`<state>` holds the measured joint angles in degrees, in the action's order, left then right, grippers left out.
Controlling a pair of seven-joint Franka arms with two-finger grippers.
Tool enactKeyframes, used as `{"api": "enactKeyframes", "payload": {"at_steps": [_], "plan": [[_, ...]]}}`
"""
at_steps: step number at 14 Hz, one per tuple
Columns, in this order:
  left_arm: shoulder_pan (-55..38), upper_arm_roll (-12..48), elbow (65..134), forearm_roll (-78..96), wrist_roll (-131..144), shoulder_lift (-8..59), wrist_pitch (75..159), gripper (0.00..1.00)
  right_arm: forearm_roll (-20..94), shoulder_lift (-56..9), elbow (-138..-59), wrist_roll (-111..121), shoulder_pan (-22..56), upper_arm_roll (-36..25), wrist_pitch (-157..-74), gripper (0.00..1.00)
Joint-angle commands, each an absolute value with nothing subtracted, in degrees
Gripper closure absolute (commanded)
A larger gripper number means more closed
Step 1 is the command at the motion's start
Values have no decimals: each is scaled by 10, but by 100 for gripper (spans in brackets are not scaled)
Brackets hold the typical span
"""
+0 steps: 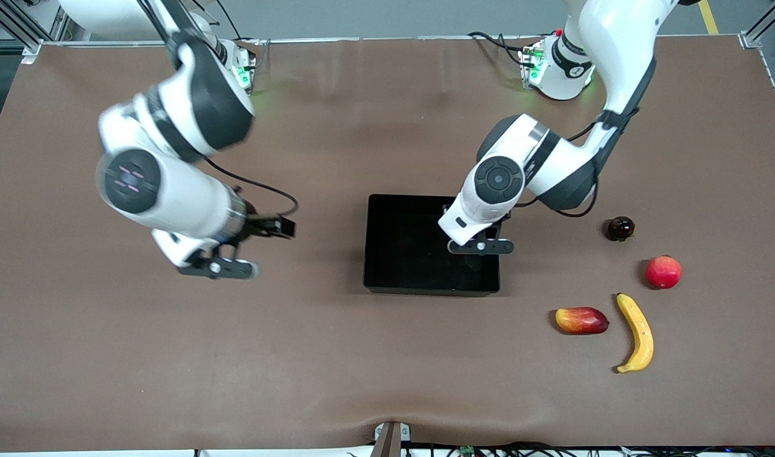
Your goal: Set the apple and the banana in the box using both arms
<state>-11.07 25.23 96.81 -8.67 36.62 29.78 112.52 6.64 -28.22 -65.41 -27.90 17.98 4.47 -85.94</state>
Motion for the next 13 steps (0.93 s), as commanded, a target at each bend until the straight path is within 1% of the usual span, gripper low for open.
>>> {"api": "enactKeyframes", "payload": {"at_steps": [1, 2, 6, 7, 8, 9, 11, 12, 13], "plan": [[-111, 251, 1022, -87, 368, 292, 1171, 100, 65, -261, -614, -280, 128, 54, -798, 0], [-111, 251, 1024, -86, 371, 303, 1183, 100, 65, -240, -614, -280, 113, 54, -797, 0], [-119, 250, 1019, -87, 394, 327, 1197, 100, 61, -205, -616, -259, 64, 50, -793, 0], [-120, 250, 1014, -87, 399, 337, 1198, 100, 53, -199, -617, -220, 49, 50, -792, 0], [-124, 250, 1006, -88, 401, 346, 1198, 100, 41, -189, -620, -177, 35, 49, -774, 0], [-127, 249, 1002, -94, 406, 354, 1198, 100, 13, -185, -621, -142, 22, 51, -765, 0], [-133, 250, 991, -105, 428, 368, 1198, 100, -16, -179, -624, -88, -1, 52, -761, 0], [-137, 249, 987, -108, 433, 373, 1198, 96, -16, -174, -634, -73, -11, 52, -761, 0], [-140, 249, 987, -114, 435, 378, 1198, 84, -16, -162, -655, -56, -23, 53, -771, 0]]}}
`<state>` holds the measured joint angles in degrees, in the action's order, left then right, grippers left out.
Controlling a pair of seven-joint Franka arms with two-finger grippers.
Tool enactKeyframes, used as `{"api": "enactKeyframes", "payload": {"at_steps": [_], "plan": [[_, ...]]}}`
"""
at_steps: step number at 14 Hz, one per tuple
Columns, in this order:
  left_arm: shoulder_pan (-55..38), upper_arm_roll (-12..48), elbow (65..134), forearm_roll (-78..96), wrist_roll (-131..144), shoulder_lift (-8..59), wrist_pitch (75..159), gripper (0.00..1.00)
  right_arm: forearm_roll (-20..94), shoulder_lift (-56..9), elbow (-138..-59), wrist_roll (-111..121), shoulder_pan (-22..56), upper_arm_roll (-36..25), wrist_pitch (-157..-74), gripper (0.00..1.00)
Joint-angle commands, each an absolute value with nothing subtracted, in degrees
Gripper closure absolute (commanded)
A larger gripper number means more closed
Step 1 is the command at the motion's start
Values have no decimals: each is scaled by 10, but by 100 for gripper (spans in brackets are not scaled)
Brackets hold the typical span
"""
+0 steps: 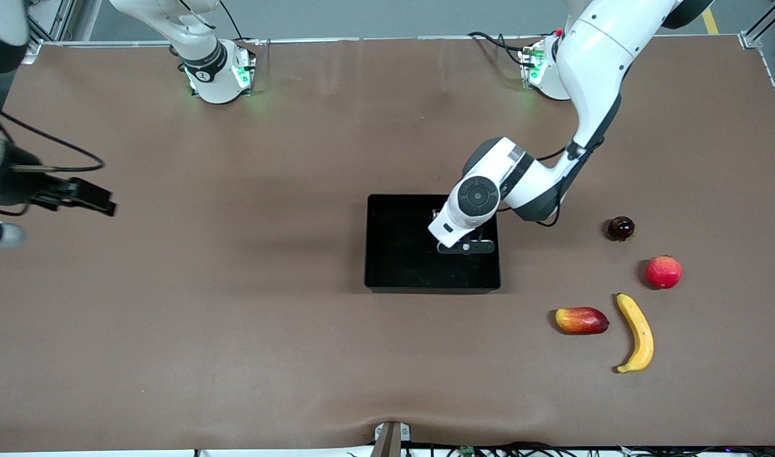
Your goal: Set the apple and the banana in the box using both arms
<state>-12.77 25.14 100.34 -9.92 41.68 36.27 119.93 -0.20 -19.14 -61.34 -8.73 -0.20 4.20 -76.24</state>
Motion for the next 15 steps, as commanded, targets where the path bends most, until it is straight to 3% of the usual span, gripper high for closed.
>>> {"api": "enactKeyframes", "payload": {"at_steps": [1, 2, 3, 4, 10, 15], "plan": [[-140, 249, 987, -117, 435, 377, 1198, 63, -15, -150, -671, -35, -34, 52, -786, 0], [-140, 248, 985, -119, 435, 374, 1198, 47, -13, -138, -691, -14, -50, 53, -798, 0], [-139, 248, 976, -123, 434, 369, 1196, 9, -10, -125, -713, 6, -63, 53, -810, 0], [-136, 248, 959, -123, 433, 361, 1191, 0, -8, -107, -744, 22, -72, 53, -823, 0], [-55, 246, 854, -123, 404, 328, 1144, 0, -8, 42, -982, 25, -73, 53, -959, 0], [48, 245, 850, -134, 240, 326, 1141, 0, -10, 34, -973, 25, -74, 55, -956, 0]]}}
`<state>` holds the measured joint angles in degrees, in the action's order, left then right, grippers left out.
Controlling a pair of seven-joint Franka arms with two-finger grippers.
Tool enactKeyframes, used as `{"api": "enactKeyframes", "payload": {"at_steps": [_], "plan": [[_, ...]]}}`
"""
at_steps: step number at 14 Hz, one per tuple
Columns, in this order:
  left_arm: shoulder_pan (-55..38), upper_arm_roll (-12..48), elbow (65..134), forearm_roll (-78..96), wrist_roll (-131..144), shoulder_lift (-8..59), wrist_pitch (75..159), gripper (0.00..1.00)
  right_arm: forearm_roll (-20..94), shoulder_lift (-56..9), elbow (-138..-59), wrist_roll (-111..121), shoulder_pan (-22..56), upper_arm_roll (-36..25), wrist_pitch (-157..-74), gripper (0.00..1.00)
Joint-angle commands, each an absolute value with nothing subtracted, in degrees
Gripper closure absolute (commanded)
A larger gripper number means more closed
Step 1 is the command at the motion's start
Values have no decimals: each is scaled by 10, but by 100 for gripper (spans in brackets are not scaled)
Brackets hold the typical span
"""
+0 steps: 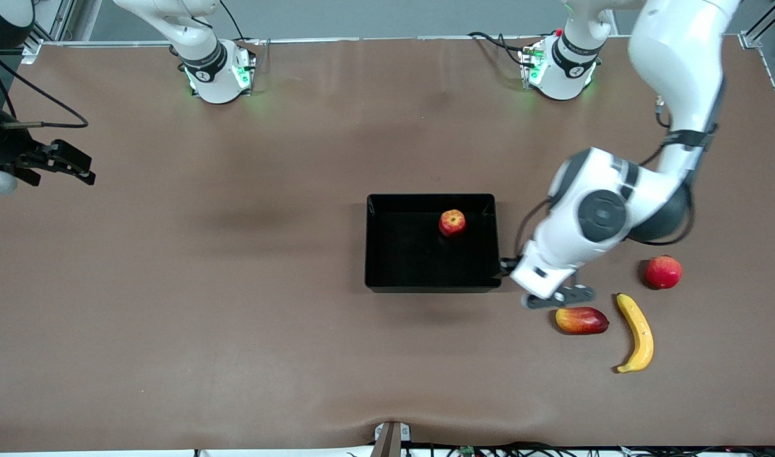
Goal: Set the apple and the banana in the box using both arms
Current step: 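Move the left gripper back down over the yellow banana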
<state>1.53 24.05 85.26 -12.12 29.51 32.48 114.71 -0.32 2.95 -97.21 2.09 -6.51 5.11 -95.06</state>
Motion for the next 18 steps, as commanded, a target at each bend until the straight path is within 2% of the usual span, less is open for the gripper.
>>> {"api": "enactKeyframes", "payload": {"at_steps": [1, 5, 9, 13, 18], "plan": [[69, 245, 850, -138, 201, 328, 1142, 0, -10, 32, -963, 25, -76, 54, -956, 0], [110, 244, 849, -213, 151, 351, 1145, 0, -4, 26, -927, 24, -70, 54, -955, 0], [144, 232, 831, -232, 146, 394, 1202, 0, 26, 20, -904, 53, -78, 52, -926, 0], [145, 205, 780, -229, 99, 437, 1224, 0, 33, 19, -904, 106, -93, 52, -926, 0], [144, 198, 777, -228, 134, 465, 1268, 0, 33, 19, -904, 106, -91, 52, -925, 0]]}}
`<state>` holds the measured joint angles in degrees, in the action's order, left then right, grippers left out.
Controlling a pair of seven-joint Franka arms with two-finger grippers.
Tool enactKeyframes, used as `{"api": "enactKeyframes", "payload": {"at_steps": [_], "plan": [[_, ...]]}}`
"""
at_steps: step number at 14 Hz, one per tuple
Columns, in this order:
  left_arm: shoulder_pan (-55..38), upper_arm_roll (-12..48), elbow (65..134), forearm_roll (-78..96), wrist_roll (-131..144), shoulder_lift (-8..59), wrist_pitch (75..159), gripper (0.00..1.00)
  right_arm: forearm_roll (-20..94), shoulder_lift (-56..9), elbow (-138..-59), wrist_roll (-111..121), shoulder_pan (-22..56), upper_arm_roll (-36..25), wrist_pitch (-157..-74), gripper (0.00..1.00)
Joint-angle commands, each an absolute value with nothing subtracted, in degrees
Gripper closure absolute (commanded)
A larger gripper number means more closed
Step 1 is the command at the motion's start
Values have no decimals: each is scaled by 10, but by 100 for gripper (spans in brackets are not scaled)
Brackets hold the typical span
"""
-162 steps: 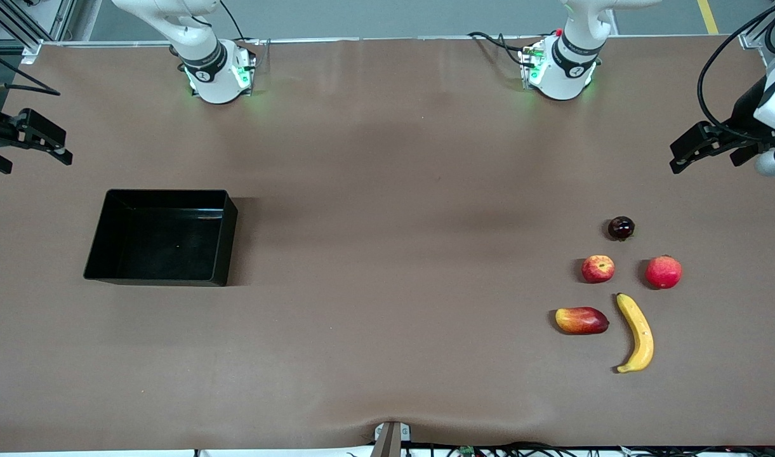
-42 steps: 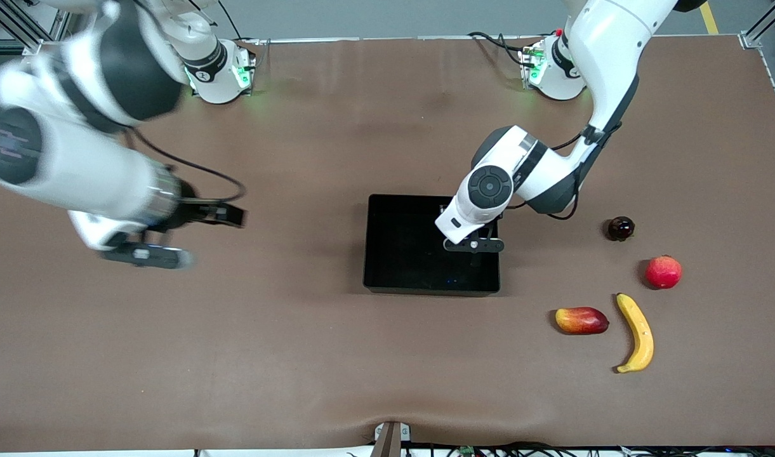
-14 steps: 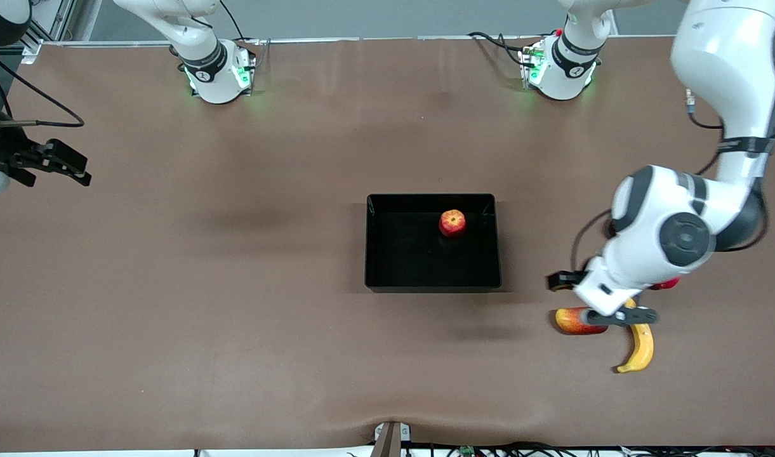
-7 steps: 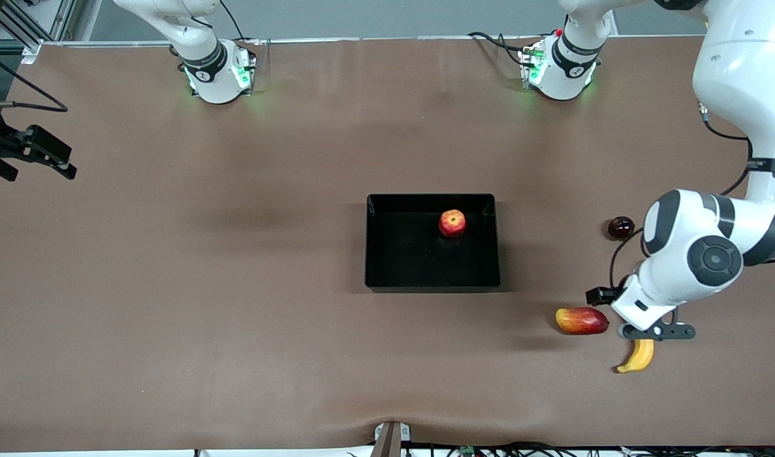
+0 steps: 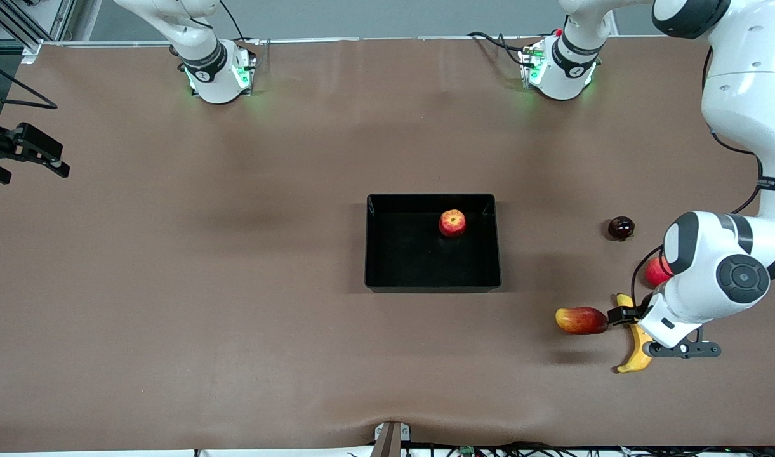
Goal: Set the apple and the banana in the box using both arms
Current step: 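Move the left gripper back down over the yellow banana, then close the left gripper on the banana and lift it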
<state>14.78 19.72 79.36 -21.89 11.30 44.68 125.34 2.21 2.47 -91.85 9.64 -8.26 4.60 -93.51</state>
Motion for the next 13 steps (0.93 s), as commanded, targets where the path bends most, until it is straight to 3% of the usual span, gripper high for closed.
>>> {"api": "enactKeyframes", "payload": {"at_steps": [1, 13], "plan": [[142, 198, 778, -228, 154, 470, 1283, 0, 33, 18, -904, 105, -89, 53, -926, 0], [135, 109, 756, -235, 108, 542, 1406, 0, 31, 19, -888, 54, -89, 54, -909, 0]]}}
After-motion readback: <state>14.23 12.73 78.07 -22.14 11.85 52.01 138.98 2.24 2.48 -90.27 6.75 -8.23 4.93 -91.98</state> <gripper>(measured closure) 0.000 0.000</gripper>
